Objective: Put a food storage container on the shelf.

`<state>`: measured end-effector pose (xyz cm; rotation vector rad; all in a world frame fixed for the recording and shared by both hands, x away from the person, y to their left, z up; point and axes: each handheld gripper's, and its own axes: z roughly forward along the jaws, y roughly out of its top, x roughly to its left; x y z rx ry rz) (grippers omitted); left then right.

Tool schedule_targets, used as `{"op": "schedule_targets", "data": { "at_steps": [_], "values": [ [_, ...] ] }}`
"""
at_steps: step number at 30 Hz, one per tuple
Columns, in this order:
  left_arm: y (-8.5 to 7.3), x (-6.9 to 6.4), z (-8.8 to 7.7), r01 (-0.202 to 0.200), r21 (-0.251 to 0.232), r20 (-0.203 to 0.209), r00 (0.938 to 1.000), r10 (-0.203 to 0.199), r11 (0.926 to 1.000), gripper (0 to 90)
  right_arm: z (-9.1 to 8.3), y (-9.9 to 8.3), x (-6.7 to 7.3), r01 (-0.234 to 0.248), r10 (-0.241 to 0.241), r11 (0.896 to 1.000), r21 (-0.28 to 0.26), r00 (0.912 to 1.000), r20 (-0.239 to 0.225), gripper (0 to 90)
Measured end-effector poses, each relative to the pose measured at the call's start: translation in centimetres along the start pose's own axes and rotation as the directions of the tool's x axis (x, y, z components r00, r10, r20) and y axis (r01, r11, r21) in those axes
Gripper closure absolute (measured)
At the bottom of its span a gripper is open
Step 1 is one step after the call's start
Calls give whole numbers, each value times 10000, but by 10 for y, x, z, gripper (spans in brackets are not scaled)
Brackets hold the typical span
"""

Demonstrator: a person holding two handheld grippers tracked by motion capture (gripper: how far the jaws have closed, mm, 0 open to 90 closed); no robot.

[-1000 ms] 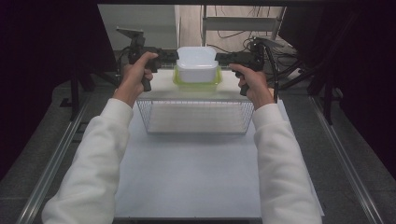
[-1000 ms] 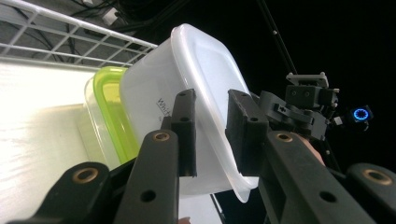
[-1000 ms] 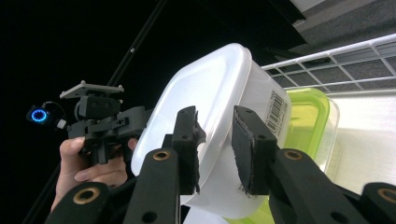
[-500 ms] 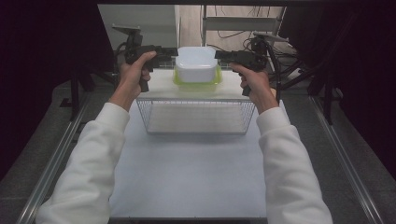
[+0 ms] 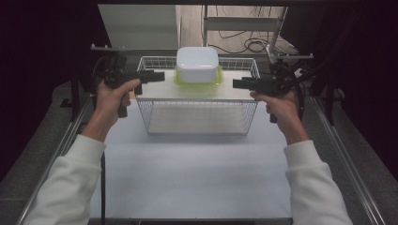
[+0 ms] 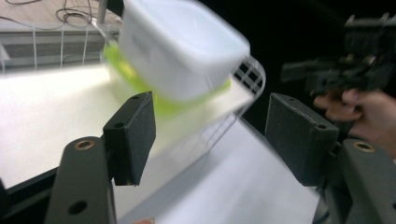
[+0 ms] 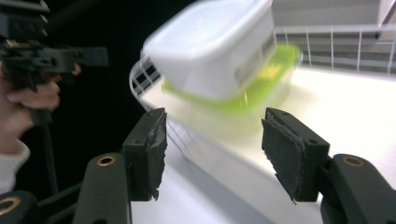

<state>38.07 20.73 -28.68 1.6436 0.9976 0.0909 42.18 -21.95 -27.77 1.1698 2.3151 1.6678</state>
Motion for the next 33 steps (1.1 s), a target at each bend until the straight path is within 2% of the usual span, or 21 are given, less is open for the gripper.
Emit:
{"op": "schedule_targets", "data": {
  "at_steps": [3, 7, 14, 18, 22, 25, 29, 33],
  "values": [
    [-27, -5, -5, -330, 242, 31, 9995, 330, 9992, 317, -7, -23, 5, 358, -358, 9988, 322, 9994, -30, 386],
    [-65, -4, -9, -685, 551, -126, 9975, 693, 9961, 316, -12, -55, 4, 483, -493, 9969, 624, 9987, 147, 383],
    [-126, -3, -3, -854, 1168, -102, 9961, 871, 9895, 310, -9, -117, -2, 461, -507, 9913, 1234, 9981, 342, 373],
    [-155, -1, 0, -567, 1258, -27, 9983, 575, 9904, 309, -5, -148, -2, 351, -394, 9882, 1488, 9989, 267, 366],
    [-173, 4, 3, -469, 1539, -33, 9988, 480, 9870, 309, -3, -169, -5, 260, -327, 9858, 1660, 9988, 376, 363],
    [-180, 6, 5, -353, 1593, -54, 9993, 367, 9866, 309, -1, -181, -6, 169, -250, 9855, 1689, 9986, 461, 360],
    [-184, 8, 5, -265, 1523, -125, 9995, 287, 9880, 309, 0, -186, -5, 342, -480, 9808, 1921, 9966, 675, 344],
    [-187, 9, 7, -284, 1611, -211, 9993, 322, 9865, 306, -2, -185, -4, 403, -530, 9849, 1683, 9960, 715, 328]
  ]
}}
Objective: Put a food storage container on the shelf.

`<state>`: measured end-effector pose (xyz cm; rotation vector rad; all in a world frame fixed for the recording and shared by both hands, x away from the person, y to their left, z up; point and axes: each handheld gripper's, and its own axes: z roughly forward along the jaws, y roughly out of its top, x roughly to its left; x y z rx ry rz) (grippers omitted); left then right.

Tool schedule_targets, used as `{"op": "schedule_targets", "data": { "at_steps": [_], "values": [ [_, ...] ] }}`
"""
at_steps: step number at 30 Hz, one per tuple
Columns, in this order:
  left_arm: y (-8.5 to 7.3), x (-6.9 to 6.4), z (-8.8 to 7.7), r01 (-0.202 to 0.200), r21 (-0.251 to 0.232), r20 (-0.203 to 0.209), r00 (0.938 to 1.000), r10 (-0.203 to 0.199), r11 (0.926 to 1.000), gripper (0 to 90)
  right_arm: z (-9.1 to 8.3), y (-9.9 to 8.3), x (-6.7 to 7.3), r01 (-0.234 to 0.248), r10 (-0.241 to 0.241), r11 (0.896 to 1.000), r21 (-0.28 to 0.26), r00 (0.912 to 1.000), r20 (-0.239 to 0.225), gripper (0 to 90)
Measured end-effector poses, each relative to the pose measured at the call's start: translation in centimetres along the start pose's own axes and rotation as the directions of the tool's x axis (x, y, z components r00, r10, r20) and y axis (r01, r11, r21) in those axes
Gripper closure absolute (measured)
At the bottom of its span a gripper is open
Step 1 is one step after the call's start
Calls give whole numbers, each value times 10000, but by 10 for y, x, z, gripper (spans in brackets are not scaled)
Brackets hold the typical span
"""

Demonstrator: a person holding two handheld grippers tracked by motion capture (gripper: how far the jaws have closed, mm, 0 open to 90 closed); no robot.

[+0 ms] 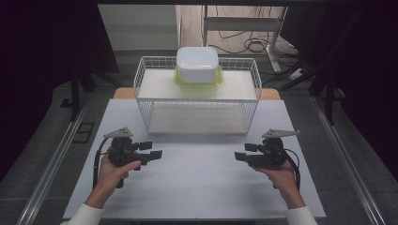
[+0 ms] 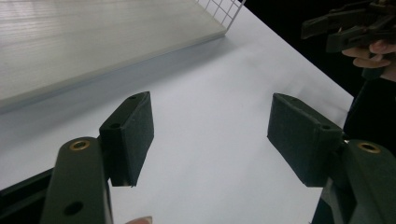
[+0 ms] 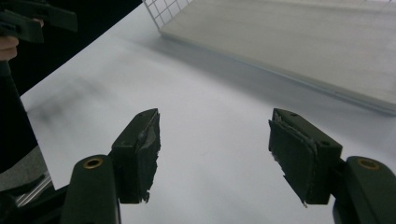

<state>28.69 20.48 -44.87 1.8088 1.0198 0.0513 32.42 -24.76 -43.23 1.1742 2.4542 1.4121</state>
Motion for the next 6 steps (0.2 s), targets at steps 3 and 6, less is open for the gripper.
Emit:
{"op": "schedule_targets", "data": {
  "at_steps": [3, 6],
  "values": [
    [0, 1, 0, -62, -7, -52, 10000, 62, 10000, 297, -2, 0, 1, -17, 18, 9999, -128, 9999, 111, 292],
    [0, 4, 2, -15, 59, -139, 9999, 16, 10000, 280, -6, -2, 2, 81, -76, 9995, -291, 9998, 186, 254]
  ]
}}
